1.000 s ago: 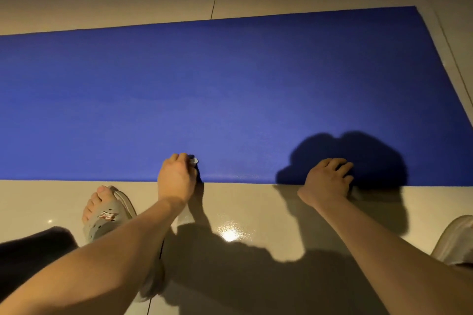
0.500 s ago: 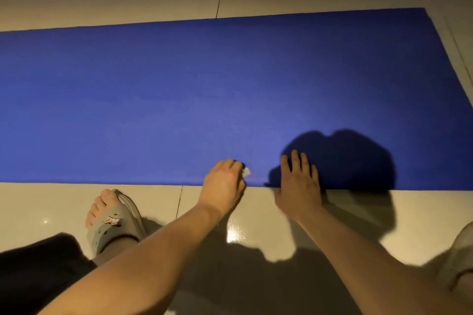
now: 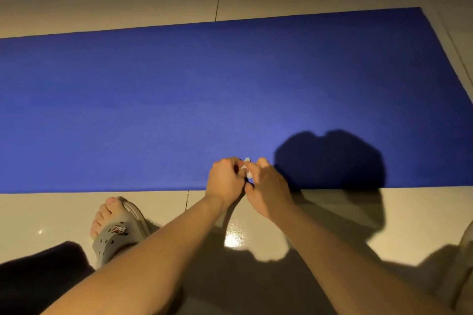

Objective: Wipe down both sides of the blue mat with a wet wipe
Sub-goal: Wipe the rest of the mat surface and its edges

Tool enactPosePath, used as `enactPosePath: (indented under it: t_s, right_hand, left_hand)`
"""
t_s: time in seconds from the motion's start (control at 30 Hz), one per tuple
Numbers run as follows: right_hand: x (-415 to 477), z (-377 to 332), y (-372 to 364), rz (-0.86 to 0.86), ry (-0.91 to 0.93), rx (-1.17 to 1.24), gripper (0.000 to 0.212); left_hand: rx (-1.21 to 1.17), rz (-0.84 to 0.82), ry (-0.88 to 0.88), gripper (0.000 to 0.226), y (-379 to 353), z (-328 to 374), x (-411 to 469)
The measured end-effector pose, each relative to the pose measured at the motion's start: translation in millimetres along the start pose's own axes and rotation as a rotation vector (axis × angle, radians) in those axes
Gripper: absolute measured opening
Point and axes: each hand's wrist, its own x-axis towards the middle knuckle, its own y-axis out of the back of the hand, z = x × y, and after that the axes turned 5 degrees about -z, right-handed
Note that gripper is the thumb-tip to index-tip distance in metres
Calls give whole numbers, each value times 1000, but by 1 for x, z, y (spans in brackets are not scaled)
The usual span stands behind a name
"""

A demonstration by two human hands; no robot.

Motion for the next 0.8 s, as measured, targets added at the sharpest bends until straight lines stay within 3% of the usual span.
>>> enactPosePath:
  t_s: [0.2, 0.3, 0.37, 0.47, 0.53, 0.63, 0.8]
  right_hand:
    - [22, -12, -12, 33, -35, 77, 9]
    - [32, -26, -10, -57, -27, -43, 9]
    - [35, -41, -12, -83, -16, -106, 20]
    - [35, -61, -26, -82, 53, -167, 28]
    - [38, -67, -30, -111, 48, -162, 32]
    - [47, -71, -25, -177, 3, -142, 30]
    - [49, -86, -28, -58, -105, -206, 21]
  left_hand:
    - [-241, -100, 142, 15, 35, -16, 12]
    - [149, 21, 107, 16, 71, -37, 18]
    - [391, 28, 111, 36, 96, -51, 25]
    - [530, -178, 205, 96, 123, -69, 40]
    - [642, -305, 207, 118, 125, -75, 47]
    - [701, -307, 217, 126, 116, -74, 52]
    - [790, -281, 193, 128, 117, -77, 51]
